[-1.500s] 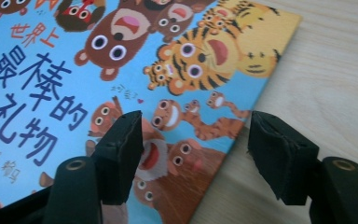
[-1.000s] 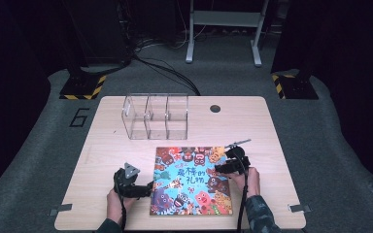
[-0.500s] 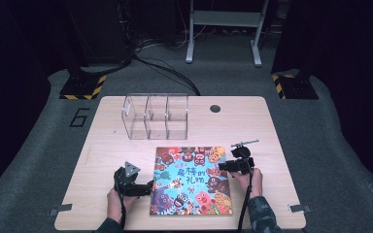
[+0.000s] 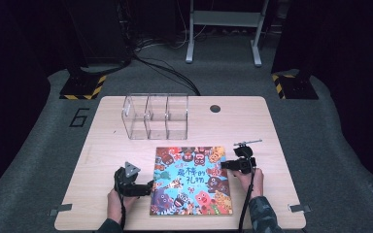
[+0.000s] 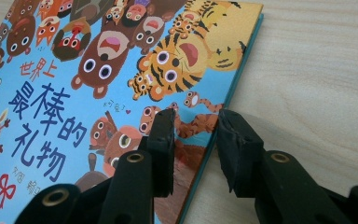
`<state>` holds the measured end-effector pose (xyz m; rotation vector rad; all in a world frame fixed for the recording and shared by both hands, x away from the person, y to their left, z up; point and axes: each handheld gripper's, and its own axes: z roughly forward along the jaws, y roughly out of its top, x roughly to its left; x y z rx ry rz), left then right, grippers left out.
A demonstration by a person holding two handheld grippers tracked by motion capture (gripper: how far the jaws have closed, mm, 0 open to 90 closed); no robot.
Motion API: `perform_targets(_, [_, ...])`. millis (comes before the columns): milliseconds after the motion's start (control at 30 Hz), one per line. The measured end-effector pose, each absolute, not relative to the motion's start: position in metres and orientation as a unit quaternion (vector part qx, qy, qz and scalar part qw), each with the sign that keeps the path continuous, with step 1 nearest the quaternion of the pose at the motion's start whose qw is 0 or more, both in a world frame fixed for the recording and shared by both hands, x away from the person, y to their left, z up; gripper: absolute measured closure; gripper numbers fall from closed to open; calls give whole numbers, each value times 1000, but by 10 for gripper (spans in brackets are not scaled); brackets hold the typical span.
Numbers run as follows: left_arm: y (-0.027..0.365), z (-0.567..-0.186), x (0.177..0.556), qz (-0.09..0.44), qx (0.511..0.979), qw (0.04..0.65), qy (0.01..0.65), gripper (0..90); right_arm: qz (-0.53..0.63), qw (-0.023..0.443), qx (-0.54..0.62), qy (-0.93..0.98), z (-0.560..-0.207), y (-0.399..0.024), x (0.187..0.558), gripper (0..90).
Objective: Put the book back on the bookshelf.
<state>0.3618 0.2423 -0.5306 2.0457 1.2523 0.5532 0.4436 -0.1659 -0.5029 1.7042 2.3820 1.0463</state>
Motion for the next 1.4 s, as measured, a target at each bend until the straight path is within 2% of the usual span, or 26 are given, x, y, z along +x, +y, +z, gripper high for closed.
perform_targets(767, [241, -531, 361, 216, 777, 344, 481, 83, 339, -20, 560, 756, -504, -174, 447, 726])
perform_targets(900, [241, -531, 361, 216, 777, 344, 481, 84, 327, -12, 553, 766, -502, -171, 447, 719])
perform_targets(1033, [240, -532, 361, 215, 776, 346, 483, 85, 327, -25, 562, 759, -503, -170, 447, 686])
perform_targets(1400, [241, -531, 361, 216, 777, 345, 481, 91, 338, -29, 562, 754, -502, -173, 447, 696])
